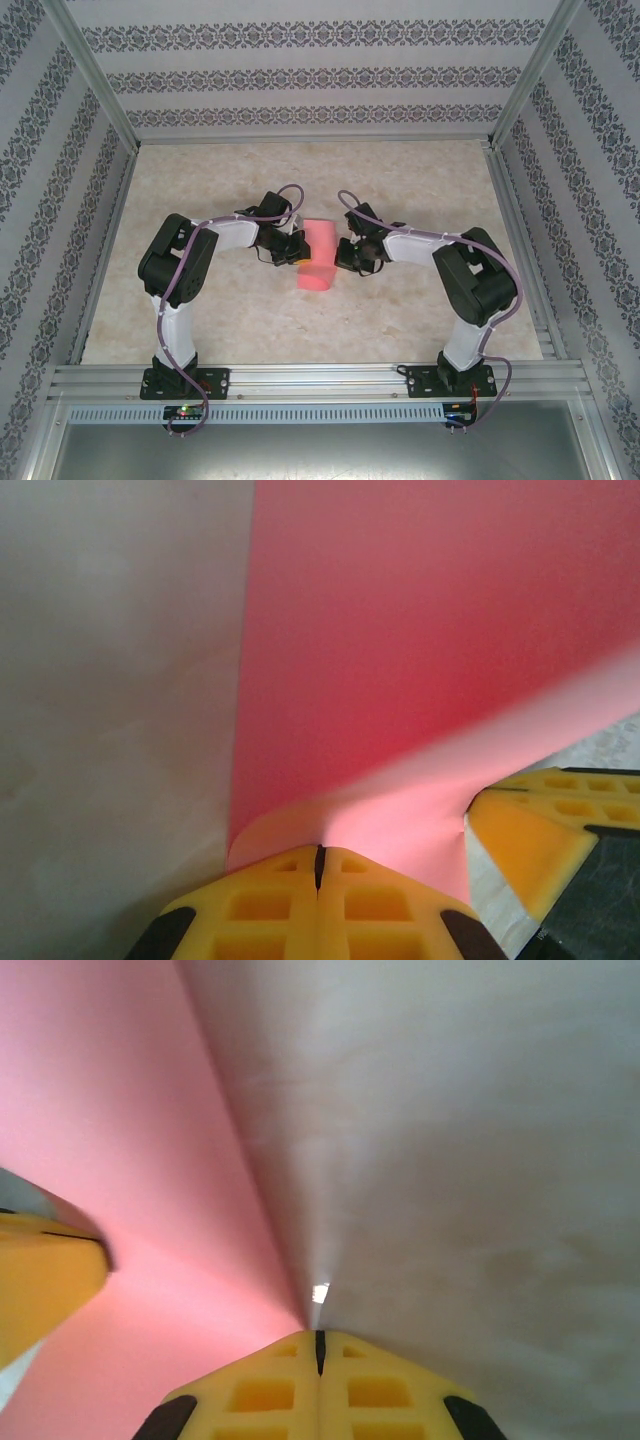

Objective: Fold a paper plane with a square sheet of paper (pick it up from the middle)
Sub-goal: Fold the square sheet of paper in half at the center of the table.

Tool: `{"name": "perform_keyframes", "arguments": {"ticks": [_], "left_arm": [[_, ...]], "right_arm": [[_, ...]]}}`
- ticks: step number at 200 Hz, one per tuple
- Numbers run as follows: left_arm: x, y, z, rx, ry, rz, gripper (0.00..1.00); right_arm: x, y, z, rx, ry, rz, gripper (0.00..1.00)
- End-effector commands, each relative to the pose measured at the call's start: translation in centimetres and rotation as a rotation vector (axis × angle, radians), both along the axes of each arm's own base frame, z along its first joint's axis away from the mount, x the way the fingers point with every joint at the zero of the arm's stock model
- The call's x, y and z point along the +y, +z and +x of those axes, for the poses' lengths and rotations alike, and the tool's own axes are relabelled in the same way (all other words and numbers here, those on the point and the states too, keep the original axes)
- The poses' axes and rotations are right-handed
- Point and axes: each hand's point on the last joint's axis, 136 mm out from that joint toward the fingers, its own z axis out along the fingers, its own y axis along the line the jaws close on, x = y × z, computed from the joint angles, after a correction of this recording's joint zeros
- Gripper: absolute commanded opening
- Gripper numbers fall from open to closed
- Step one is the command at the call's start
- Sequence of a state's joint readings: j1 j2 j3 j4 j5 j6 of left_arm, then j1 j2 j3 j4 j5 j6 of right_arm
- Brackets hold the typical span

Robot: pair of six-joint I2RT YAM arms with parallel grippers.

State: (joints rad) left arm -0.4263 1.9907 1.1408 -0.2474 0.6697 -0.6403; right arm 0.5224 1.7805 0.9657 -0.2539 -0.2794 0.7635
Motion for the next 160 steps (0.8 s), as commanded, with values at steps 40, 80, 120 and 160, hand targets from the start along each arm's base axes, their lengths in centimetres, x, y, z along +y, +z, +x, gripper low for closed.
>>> {"name": "perform_keyframes", "arguments": {"ticks": [40,80,120,160], "left_arm": [[7.1,-9.5,-6.5,0.239,0.048,0.397,0.0],[7.0,-9.6,-6.6,0.247,0.045,0.392,0.0],[7.1,-9.6,-6.7,0.251,0.046,0.396,0.0],[7.5,-9.9,-7.2,0.261,0.051,0.414,0.0]], "right_arm": [[2.2,4.0,1.0,-0.137,0.129,0.052,0.0],[6.9,3.5,2.4,-0.139,0.19,0.18,0.0],[6.3,0.6,2.3,-0.078,0.189,0.163,0.0],[2.0,-1.9,1.4,-0.03,0.114,0.1,0.0]]}}
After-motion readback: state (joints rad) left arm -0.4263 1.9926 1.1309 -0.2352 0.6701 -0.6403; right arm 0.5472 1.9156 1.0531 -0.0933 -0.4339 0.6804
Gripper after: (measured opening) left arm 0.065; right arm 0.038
